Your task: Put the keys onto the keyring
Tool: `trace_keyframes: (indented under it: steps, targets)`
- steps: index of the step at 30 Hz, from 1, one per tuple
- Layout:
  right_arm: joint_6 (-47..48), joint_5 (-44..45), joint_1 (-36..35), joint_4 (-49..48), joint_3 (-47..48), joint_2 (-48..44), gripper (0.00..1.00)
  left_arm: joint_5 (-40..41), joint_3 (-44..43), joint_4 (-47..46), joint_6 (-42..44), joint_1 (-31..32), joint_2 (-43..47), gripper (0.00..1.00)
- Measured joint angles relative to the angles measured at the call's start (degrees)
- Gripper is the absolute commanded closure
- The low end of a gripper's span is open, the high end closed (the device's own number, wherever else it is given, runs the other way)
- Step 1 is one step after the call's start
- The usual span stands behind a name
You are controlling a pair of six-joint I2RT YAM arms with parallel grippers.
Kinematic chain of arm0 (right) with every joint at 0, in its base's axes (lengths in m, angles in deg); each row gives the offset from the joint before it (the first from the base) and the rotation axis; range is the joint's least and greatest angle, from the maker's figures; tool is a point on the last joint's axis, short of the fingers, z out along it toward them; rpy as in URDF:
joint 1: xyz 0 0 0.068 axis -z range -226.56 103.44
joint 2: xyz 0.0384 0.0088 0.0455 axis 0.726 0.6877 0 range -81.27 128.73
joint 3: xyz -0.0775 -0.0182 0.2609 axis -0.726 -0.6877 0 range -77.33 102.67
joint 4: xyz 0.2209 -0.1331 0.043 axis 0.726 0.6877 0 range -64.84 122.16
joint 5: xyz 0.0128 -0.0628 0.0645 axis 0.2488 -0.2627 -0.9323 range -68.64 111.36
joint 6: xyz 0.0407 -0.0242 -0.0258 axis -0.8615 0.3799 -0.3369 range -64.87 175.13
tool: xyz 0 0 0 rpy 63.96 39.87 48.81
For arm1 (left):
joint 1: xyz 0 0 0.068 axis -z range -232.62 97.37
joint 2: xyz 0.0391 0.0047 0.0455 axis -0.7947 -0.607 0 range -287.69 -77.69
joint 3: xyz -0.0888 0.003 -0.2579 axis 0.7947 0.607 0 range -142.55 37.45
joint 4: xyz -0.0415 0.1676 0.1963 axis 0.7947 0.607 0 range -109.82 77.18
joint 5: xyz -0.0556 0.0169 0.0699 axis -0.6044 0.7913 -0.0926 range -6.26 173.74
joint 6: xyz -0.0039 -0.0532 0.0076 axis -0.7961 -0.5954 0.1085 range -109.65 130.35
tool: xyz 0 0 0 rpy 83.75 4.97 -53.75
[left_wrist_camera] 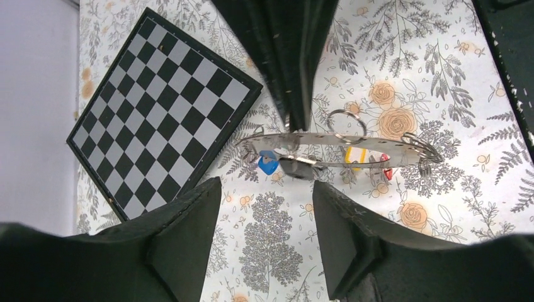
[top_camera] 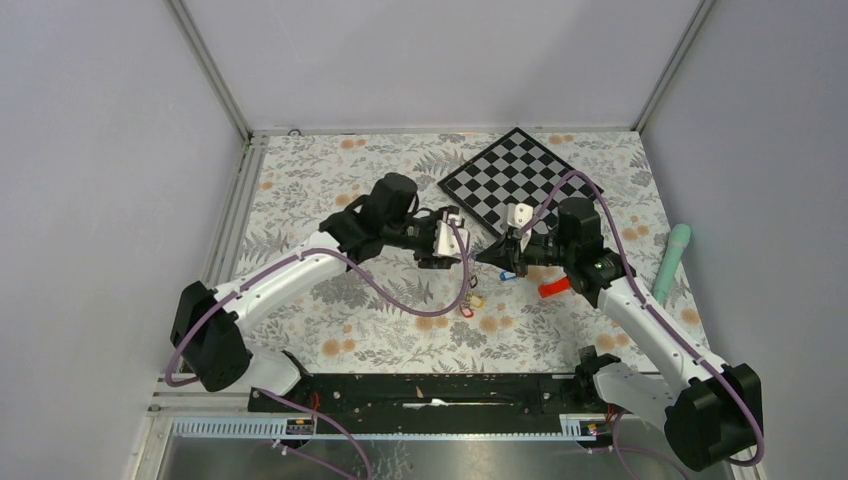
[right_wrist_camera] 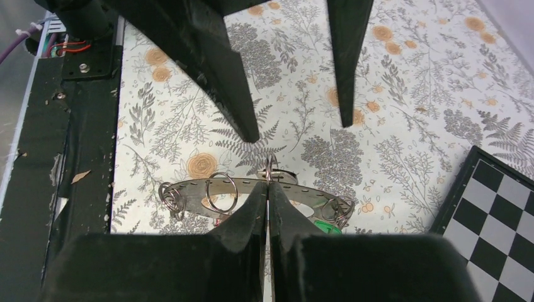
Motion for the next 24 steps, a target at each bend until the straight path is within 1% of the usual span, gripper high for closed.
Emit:
trace_keyframes:
  steps: [5,11,15,23,24]
  targets:
    - [1.5,-1.6,0.0,2.3,0.2,0.0,1.0,-1.7,-0.4,0.3,-4.0,-0.9,0.6,0.4]
    - [1.4,-3.0,0.0,3.3,1.0,0.1,1.0,-6.9,-2.1,1.2,-10.8,-0.9,-0.1,0.47]
    - [1.3,-4.2,0.0,3.5,1.2,0.1,1.0,-10.2,-2.3,1.2,-13.8,-0.9,-1.5,0.56]
    - [1.1,-4.5,0.0,3.8,1.2,0.1,1.0,-10.9,-4.0,1.6,-16.3,-0.9,-4.4,0.71]
    - [1.1,-4.5,0.0,3.8,1.2,0.1,1.0,-11.0,-4.1,1.7,-16.4,-0.9,-4.6,0.74]
